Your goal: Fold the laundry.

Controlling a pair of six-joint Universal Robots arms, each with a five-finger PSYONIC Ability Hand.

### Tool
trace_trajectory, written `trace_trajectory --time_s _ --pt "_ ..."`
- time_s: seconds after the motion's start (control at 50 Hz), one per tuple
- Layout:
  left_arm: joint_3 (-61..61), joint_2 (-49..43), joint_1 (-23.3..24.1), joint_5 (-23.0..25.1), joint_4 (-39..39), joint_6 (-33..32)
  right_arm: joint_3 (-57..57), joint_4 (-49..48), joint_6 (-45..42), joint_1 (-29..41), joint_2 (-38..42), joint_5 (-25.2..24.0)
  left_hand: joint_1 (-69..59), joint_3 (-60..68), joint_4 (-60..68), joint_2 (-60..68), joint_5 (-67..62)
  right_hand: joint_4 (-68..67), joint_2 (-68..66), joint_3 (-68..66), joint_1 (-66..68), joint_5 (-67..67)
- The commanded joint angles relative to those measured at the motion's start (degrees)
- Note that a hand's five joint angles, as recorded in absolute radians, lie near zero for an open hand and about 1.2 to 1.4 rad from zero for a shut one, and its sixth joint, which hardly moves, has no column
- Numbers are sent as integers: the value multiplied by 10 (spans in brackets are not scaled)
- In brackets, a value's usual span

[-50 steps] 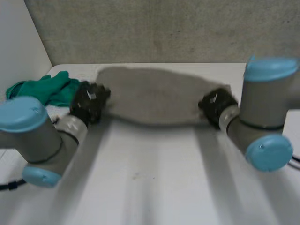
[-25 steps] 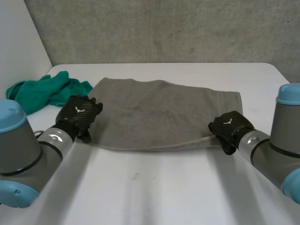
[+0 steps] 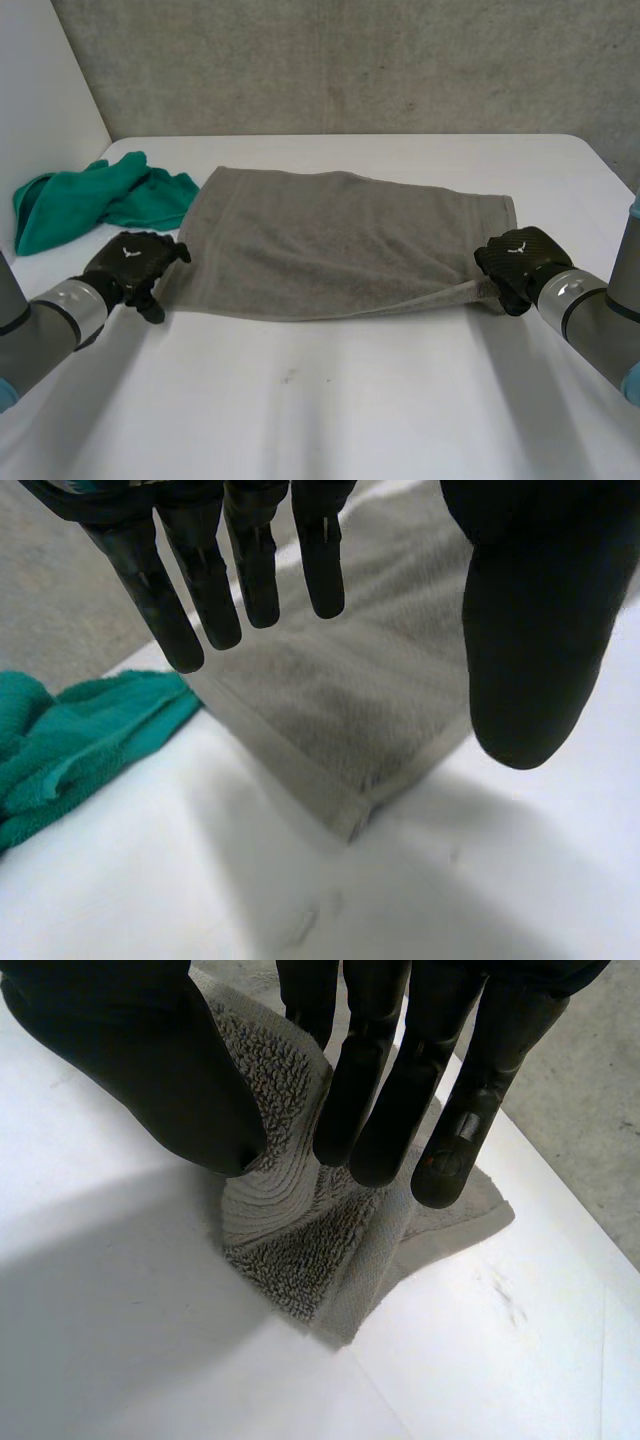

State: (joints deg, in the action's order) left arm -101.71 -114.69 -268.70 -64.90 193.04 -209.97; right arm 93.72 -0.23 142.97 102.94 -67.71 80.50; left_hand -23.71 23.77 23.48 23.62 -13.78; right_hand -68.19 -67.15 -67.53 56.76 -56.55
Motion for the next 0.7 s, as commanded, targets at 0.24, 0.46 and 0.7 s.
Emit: trace_trajectory --time_s 0.24,0.46,0.7 --pt "92 -94 8 -10 -32 -70 5 1 0 2 3 -3 -82 81 84 83 -81 -118 -129 -125 232 -134" --pt "134 -120 14 -11 -41 -68 6 1 -1 2 4 -3 -111 110 113 111 -110 -118 -129 -125 232 -134" --pt "186 -142 27 -12 -49 -56 9 0 -1 2 7 -3 -138 137 140 138 -137 -118 -129 -125 232 -134"
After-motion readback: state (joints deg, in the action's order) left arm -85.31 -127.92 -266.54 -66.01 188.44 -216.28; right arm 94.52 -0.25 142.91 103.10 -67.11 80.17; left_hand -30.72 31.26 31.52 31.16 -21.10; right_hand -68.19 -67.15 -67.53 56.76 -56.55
